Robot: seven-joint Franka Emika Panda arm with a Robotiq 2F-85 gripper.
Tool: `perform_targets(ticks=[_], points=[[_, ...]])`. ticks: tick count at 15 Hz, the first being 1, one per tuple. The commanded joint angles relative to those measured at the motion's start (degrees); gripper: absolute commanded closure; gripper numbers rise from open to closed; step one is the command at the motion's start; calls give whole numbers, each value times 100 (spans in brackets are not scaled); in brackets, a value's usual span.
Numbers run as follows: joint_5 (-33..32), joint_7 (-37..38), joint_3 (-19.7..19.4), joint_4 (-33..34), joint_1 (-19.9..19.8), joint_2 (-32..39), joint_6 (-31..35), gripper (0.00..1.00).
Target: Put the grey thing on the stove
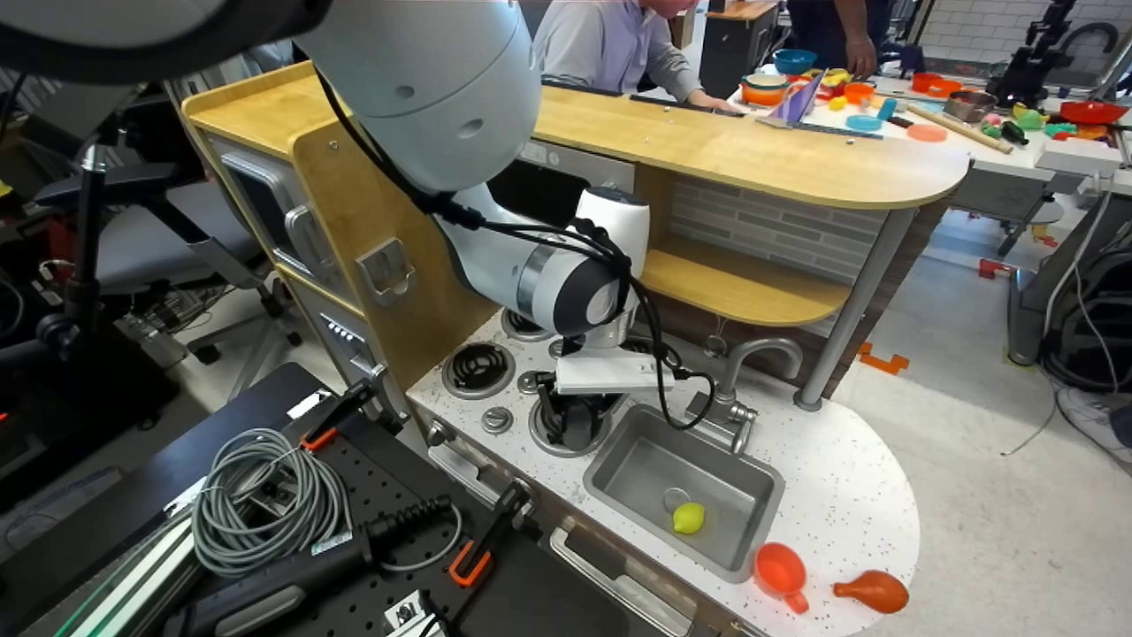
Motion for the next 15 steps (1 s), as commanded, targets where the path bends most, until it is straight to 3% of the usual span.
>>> perform_targets(ticks=[1,7,15], points=[[-386,-162,-289,56,293,-13,14,81],[-319,-117,-220,-23,302,26,408,81],[-298,-14,-215,75,374,158,419,81]])
